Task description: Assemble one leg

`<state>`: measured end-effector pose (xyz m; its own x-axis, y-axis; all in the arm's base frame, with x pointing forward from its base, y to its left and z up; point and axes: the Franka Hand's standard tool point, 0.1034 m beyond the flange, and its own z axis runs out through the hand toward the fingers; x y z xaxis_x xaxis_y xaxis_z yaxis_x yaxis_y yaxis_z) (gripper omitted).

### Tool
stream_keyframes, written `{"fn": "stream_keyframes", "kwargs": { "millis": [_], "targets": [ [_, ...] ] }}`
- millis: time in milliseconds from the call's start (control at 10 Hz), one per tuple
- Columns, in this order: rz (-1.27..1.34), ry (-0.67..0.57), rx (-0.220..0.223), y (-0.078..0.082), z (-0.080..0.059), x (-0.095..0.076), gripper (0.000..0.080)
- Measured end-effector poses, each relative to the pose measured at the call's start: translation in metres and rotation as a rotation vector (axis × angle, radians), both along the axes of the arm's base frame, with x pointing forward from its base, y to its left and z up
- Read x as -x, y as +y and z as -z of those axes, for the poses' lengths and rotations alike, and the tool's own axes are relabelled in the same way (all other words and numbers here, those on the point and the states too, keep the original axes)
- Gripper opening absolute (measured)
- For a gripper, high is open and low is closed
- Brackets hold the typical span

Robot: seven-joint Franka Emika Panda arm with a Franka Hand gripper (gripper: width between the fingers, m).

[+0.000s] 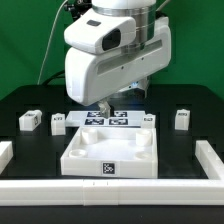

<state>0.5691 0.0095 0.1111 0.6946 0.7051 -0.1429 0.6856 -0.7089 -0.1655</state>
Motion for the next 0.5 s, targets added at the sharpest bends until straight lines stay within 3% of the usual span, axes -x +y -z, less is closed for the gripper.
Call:
{"fn": "stream_keyframes", "kwargs": {
  "millis": [500],
  "targets": [
    [-0.001,0.000,0.000,0.0000,0.0001,-0.0001,0.0650]
  ]
}}
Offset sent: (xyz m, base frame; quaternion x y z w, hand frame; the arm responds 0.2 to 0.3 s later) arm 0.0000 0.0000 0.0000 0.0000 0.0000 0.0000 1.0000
